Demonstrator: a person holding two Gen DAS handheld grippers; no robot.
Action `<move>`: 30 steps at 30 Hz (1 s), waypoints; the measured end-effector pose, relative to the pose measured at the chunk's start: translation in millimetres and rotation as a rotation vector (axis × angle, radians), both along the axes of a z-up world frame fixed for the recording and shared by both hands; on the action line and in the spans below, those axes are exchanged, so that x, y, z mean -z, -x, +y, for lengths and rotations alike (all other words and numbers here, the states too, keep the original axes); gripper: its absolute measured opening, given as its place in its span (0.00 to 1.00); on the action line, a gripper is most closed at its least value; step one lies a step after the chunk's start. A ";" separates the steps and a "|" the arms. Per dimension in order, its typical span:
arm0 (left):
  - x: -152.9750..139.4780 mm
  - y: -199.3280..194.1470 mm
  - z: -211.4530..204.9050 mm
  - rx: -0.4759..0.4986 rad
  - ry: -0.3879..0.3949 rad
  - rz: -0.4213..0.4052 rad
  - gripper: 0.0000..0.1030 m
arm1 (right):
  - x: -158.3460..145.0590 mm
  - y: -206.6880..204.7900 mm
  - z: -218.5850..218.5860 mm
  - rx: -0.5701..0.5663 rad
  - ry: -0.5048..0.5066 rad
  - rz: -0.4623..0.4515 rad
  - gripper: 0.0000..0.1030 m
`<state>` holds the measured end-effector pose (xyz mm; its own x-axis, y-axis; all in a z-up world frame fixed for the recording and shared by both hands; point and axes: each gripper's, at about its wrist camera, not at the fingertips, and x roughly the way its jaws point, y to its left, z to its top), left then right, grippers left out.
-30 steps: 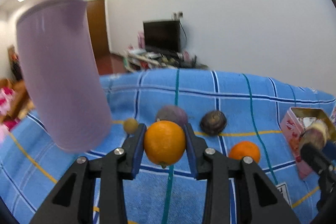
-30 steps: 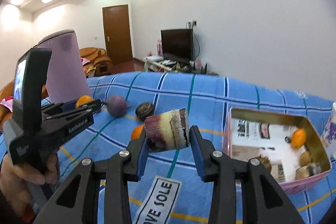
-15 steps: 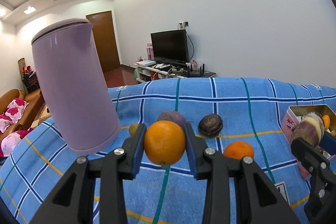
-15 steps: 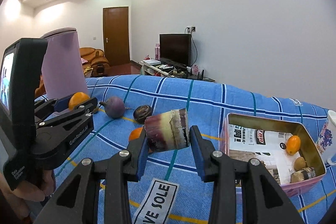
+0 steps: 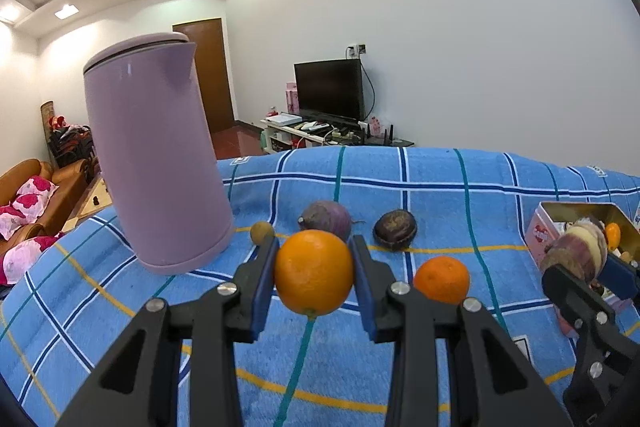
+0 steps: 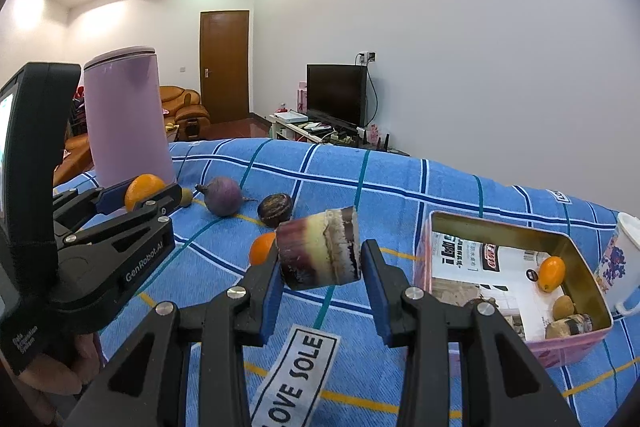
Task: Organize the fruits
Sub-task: 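Carry the orange and the wrapped roll over the pink tin with both tools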
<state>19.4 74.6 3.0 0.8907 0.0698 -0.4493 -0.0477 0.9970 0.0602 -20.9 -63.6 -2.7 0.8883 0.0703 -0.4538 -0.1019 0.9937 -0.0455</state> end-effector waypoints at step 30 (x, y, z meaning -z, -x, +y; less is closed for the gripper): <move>-0.3 26.9 -14.3 0.002 0.015 -0.006 0.37 | 0.4 27.6 -20.6 0.004 0.011 0.011 0.39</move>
